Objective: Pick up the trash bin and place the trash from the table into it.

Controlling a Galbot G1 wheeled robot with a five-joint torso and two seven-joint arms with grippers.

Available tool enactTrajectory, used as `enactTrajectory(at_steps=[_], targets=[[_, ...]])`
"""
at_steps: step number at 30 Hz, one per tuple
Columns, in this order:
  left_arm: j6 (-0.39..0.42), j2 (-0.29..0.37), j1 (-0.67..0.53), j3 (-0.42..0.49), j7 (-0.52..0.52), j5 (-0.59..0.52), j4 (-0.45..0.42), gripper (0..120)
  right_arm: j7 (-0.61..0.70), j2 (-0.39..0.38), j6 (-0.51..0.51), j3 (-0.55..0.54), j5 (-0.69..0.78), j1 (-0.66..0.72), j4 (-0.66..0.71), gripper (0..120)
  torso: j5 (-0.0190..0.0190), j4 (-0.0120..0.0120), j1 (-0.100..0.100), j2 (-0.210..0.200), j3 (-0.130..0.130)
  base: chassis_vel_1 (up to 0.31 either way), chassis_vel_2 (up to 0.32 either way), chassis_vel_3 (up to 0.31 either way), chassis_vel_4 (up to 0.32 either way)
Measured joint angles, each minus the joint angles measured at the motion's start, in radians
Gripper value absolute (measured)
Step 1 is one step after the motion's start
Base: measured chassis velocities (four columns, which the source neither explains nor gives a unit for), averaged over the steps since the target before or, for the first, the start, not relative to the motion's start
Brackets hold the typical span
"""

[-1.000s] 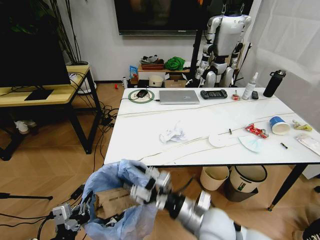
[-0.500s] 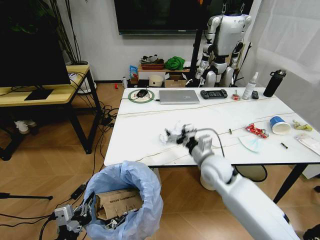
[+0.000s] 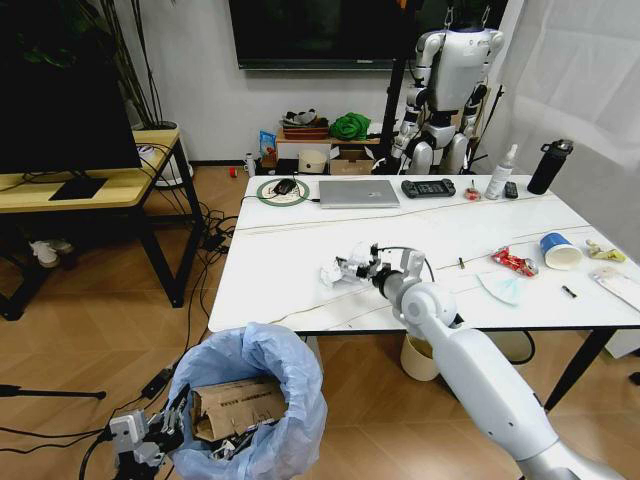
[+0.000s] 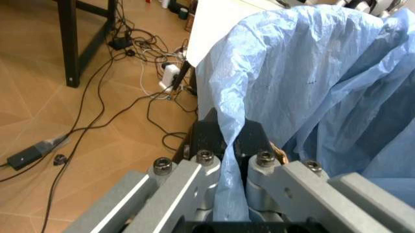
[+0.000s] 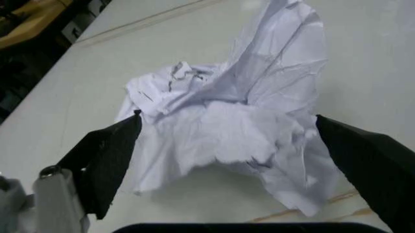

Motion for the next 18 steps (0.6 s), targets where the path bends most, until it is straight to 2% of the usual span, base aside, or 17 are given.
enactTrajectory(at_steps=[3,4,10,13,17,18], targets=[[-0.004,0.002,0.005,-0.002,0.004,0.000,0.000,0,-0.009,0.007,0.013,0.000,-0.047,-0.004,-0.027,84,0.0000,0.0000,0.000,0.000,0.000,0.000,0.000,0.000,0.000],[-0.004,0.002,0.005,-0.002,0.004,0.000,0.000,0,-0.009,0.007,0.013,0.000,-0.047,-0.004,-0.027,84,0.0000,0.0000,0.000,0.000,0.000,0.000,0.000,0.000,0.000],[-0.005,0.004,0.004,-0.004,0.005,-0.003,0.001,0,-0.011,0.008,0.023,-0.003,-0.067,-0.011,-0.027,58,0.0000,0.0000,0.000,0.000,0.000,0.000,0.000,0.000,0.000],[-0.005,0.005,0.003,-0.004,0.006,-0.003,0.001,0,-0.011,0.008,0.025,-0.005,-0.069,-0.012,-0.027,51,0.0000,0.0000,0.000,0.000,0.000,0.000,0.000,0.000,0.000],[-0.005,0.007,0.002,-0.004,0.006,-0.007,0.002,0,-0.012,0.008,0.030,-0.008,-0.076,-0.019,-0.027,35,0.0000,0.0000,0.000,0.000,0.000,0.000,0.000,0.000,0.000],[-0.005,0.008,0.002,-0.005,0.006,-0.009,0.003,0,-0.014,0.008,0.031,-0.009,-0.079,-0.022,-0.027,28,0.0000,0.0000,0.000,0.000,0.000,0.000,0.000,0.000,0.000]])
